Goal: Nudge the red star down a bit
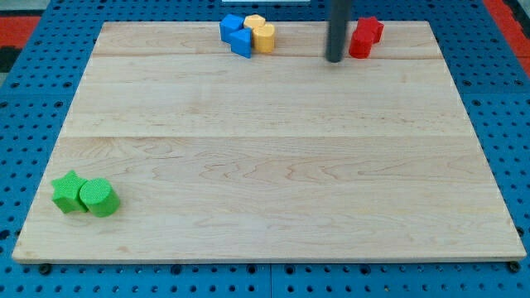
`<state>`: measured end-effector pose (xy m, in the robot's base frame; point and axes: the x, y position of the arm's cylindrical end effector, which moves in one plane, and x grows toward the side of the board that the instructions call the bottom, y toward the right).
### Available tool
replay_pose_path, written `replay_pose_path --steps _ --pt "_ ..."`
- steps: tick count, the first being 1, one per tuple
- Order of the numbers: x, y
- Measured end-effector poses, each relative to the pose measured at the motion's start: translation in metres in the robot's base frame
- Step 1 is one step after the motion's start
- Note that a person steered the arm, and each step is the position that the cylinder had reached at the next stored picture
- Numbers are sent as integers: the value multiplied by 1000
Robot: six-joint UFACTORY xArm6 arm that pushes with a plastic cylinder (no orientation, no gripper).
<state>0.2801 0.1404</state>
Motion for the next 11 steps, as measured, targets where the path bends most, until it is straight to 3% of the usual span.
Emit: replay_pose_path --steps 1,2,4,5,8,10,11 --pt "6 39" --pt "-55 63" --pt "-69 67" --pt "-87 98" --pt "-88 66" --pt "-85 -30" --pt "-71 -9"
